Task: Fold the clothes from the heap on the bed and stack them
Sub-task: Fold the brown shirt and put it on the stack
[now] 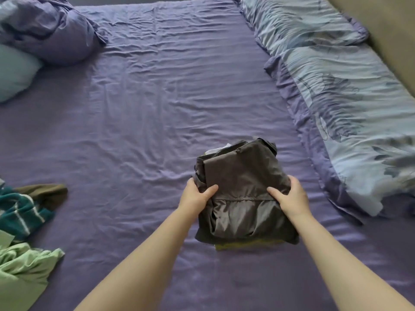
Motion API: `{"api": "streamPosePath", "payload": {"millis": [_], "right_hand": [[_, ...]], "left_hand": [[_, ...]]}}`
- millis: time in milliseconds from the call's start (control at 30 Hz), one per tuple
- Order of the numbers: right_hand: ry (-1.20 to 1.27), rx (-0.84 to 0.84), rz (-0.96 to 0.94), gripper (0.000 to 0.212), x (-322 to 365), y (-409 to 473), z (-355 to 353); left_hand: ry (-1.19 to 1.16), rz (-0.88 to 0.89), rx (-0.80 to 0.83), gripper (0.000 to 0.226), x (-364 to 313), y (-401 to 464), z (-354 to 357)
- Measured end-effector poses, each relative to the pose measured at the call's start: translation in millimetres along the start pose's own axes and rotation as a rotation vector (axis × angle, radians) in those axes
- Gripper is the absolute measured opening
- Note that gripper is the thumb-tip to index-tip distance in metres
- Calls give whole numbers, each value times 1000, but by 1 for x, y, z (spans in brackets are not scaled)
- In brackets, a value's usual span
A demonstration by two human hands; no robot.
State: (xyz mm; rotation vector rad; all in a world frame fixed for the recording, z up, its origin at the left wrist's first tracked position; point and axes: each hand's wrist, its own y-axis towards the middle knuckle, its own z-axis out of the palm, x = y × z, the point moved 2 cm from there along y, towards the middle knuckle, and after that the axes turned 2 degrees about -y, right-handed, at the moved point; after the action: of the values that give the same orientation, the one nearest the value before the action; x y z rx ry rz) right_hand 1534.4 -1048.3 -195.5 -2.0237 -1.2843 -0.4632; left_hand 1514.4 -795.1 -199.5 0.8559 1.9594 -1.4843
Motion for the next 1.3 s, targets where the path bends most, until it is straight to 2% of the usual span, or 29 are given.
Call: {"api": "streamPosePath", "payload": {"millis": [67, 100, 133, 167, 200, 233, 300, 367, 467, 567, 667, 800, 967, 1067, 1200, 1300], "right_hand": [[-249, -98, -106, 80, 3, -6, 3], [-377, -176, -235, 78, 7, -10, 5], [-458, -251, -394, 72, 12, -14, 9], [-499, -297, -533, 65, 16, -19, 14], [-532, -292, -616, 60, 19, -21, 20], [-578, -215, -629, 59, 20, -22, 26], [-669, -18, -536, 66, 15, -18, 37], [-695, 113, -430, 72, 5, -9, 44], [-690, 206, -335, 83, -2, 3, 49], [-818, 276, -288, 77, -1, 8, 53], [-892, 277, -265, 76, 9, 6, 54], [-887, 215, -233, 69, 28, -10, 55], [-673, 167, -335, 61, 55, -61, 64], [-584, 159, -452, 59, 79, -100, 79], [-546, 167, -659, 50, 108, -151, 108], [-576, 232, -725, 44, 120, -188, 135]], "left_hand": [[400, 108, -274, 78, -2, -7, -2], [564, 287, -424, 81, -7, -15, -1], [654, 531, -503, 76, -14, -22, 5], [691, 775, -502, 68, -19, -29, 13], [741, 936, -406, 61, -20, -33, 22], [832, 959, -256, 60, -19, -35, 31], [1048, 755, 7, 78, -6, -30, 41], [1156, 640, 71, 95, 11, -18, 40], [1173, 574, 101, 105, 25, -4, 33], [1176, 474, 151, 105, 33, 4, 30], [1173, 447, 142, 102, 29, 3, 34], [1083, 454, 92, 79, 23, -13, 27], [947, 440, -4, 65, 25, -49, -16], [893, 327, -19, 57, 36, -75, -50], [826, 243, -91, 47, 64, -109, -102], [811, 185, -132, 45, 94, -132, -143]]}}
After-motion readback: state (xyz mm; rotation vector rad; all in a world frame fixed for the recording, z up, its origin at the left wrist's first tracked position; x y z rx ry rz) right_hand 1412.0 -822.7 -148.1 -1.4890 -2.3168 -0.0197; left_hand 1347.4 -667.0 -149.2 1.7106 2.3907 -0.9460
